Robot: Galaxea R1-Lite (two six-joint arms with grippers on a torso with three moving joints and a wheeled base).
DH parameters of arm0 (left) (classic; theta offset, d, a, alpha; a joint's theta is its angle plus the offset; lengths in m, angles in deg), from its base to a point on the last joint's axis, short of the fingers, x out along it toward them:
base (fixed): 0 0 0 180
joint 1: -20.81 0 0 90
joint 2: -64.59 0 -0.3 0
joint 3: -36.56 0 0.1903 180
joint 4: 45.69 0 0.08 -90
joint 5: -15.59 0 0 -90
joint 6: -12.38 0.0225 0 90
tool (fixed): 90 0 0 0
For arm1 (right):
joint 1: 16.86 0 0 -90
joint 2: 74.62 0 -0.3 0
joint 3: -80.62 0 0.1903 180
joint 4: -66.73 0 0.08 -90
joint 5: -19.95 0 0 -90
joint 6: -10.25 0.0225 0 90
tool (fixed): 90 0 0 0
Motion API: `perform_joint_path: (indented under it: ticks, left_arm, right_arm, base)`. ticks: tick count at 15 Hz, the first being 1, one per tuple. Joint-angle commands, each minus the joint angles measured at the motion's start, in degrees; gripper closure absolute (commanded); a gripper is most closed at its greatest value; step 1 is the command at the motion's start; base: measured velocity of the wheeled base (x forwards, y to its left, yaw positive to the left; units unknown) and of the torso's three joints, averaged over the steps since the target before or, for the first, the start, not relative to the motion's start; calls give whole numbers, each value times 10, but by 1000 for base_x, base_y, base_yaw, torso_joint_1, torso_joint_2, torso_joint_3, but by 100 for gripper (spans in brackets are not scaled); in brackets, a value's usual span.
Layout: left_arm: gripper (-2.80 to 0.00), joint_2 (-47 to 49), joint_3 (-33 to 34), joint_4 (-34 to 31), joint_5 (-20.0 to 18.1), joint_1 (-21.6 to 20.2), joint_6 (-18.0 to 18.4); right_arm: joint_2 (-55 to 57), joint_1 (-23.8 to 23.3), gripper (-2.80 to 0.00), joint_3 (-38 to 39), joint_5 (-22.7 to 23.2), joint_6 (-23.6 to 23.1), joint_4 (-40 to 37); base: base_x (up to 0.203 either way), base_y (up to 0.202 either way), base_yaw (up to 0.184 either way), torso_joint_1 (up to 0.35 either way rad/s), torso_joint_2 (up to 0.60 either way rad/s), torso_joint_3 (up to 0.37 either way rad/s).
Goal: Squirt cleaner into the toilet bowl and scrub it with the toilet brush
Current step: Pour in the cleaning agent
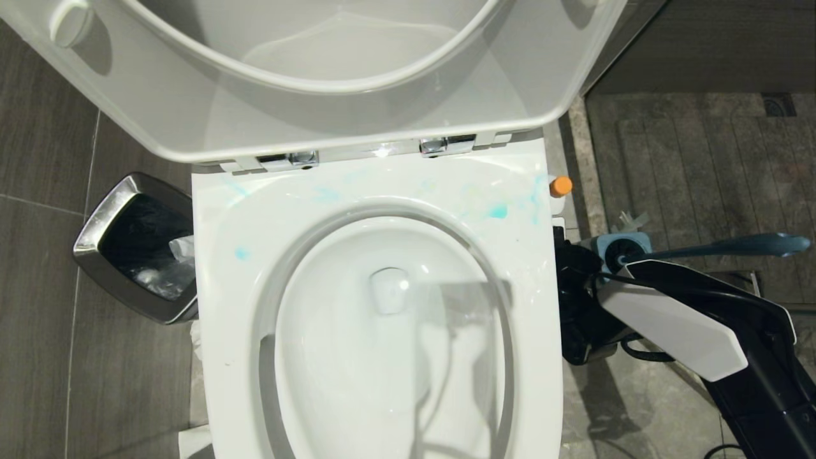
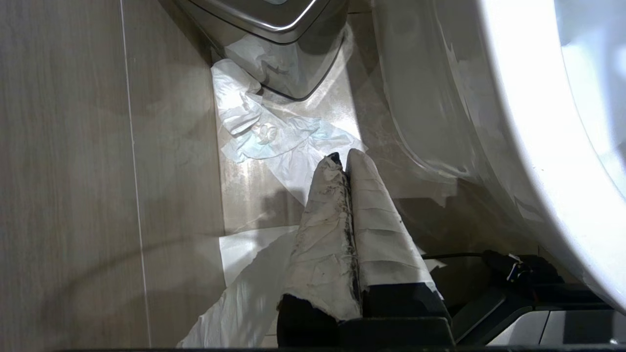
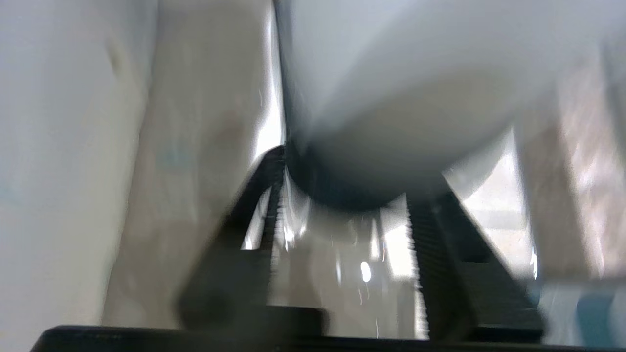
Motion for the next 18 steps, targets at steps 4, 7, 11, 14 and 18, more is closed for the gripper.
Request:
perform_joint_path:
  ticks: [4,7,11,14,18]
  left_arm:
    - [0,0,0,0,0,0,0]
    - [0,0,0,0,0,0,0]
    - [0,0,0,0,0,0,0]
    - [0,1,0,0,0,0,0]
    - [0,1,0,0,0,0,0]
  right_arm:
    - [-8,0,-280,-1,0,2,10]
    - [-18,0,-280,-2,0,0,10]
    - [-13,0,-280,-26,2,-25,10]
    - [2,-2,-280,-68,8,-46,10]
    - [30,-9,-280,-112,35,-78,10]
  base:
    - [0,0,0,0,0,0]
    - [0,0,0,0,0,0]
    - [0,0,0,0,0,0]
    - [0,0,0,0,0,0]
    - [0,0,0,0,0,0]
